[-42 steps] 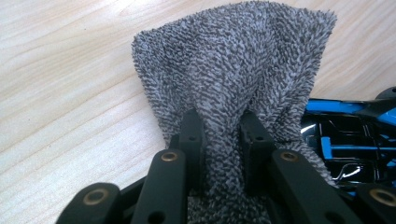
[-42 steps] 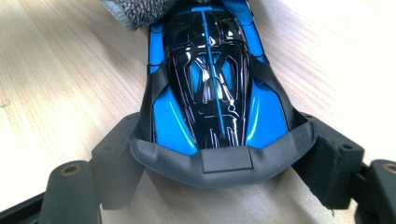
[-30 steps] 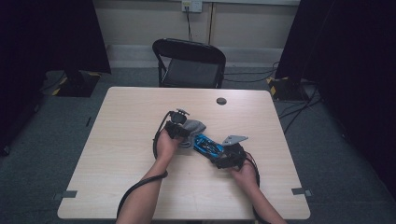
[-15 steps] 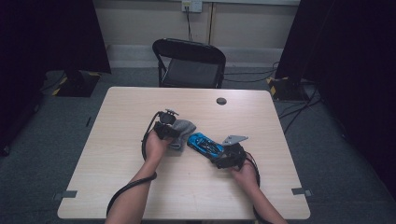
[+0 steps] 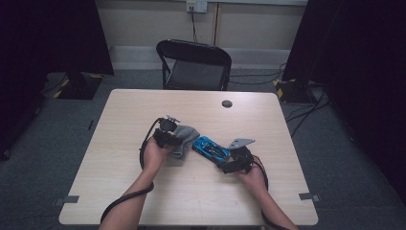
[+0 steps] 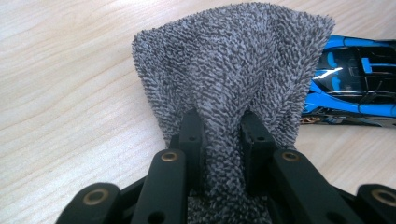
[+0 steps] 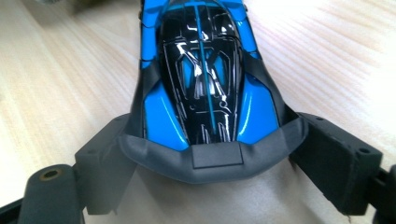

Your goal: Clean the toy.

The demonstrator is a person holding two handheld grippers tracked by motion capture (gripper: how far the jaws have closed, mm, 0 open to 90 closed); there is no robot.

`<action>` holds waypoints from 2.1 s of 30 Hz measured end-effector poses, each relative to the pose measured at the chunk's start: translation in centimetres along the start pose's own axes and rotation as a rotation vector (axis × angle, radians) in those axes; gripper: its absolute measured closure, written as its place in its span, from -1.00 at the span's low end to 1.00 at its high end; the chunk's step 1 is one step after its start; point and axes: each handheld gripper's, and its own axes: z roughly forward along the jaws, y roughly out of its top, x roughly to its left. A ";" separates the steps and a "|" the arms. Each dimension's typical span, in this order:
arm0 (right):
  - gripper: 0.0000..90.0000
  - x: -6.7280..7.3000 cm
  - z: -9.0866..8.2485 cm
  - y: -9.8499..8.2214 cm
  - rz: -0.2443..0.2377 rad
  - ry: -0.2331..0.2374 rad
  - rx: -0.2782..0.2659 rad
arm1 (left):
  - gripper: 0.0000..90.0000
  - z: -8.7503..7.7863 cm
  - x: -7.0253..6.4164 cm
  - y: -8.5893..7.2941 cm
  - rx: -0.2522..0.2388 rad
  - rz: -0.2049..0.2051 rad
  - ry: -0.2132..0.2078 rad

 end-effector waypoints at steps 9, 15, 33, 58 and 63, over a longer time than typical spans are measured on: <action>-0.68 -0.3 -1.9 1.1 -0.004 0.041 -0.021 | 0.65 -1.2 -0.4 -0.2 -0.019 0.017 -0.004; -0.51 -0.1 -2.5 2.8 0.019 0.048 -0.046 | 0.65 -1.8 -1.0 -1.0 -0.020 0.041 -0.017; 0.03 -0.2 0.4 5.6 0.100 0.051 -0.035 | 0.65 -3.1 -2.3 -3.4 -0.019 0.105 -0.049; -0.07 0.3 1.6 5.1 0.061 0.022 0.009 | 0.64 -2.0 -7.3 -5.3 0.043 0.220 -0.159; -0.12 0.8 1.8 5.3 0.012 -0.004 0.026 | 0.63 -1.2 -8.1 -5.4 0.060 0.228 -0.173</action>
